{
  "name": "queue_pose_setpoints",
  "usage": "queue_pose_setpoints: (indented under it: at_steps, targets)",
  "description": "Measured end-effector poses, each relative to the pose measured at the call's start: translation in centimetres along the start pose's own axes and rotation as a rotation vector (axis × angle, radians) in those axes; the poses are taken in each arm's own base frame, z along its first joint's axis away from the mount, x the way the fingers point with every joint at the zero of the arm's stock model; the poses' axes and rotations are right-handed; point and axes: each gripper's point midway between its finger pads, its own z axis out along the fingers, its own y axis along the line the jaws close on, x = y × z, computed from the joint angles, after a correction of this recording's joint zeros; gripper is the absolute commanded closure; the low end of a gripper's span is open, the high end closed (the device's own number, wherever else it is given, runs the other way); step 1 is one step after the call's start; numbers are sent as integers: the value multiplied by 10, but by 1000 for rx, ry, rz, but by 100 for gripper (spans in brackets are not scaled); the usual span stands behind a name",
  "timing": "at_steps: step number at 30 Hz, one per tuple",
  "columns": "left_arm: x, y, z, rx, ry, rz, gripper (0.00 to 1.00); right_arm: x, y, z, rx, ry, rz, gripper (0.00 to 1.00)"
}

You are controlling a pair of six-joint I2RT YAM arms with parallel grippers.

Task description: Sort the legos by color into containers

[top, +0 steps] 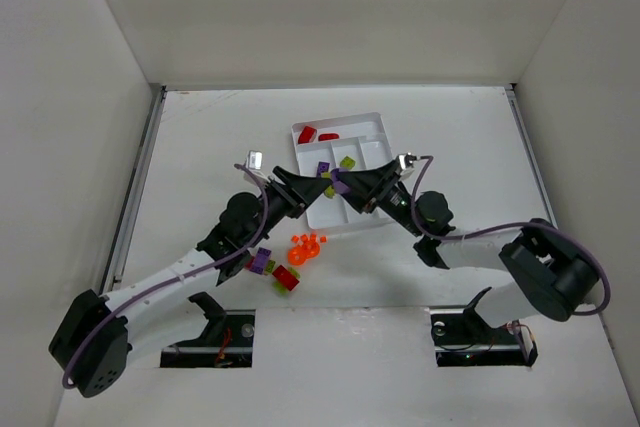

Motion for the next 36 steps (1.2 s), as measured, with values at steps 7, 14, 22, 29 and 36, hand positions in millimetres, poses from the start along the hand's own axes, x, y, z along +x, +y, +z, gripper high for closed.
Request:
queue_pose_setpoints:
  at_steps: [7,14,22,29,36]
  targets:
    - [1,7,4,-20,4,-8,70,2,-10,1,22,11,28,47]
    - [-1,2,1,-4,-3,-3,87,2,-6,0,3,17,31,48]
    - [-9,18,-11,-31,-18,13,90,0,-21,-14,41,40,34,48]
    - [-43,26,-18,-57,-129,38,90,-18,-33,-18,72,-2,19,50]
    - [-44,40,-19,-111,-122,89,90,-17,-71,-6,230,26,-102,49]
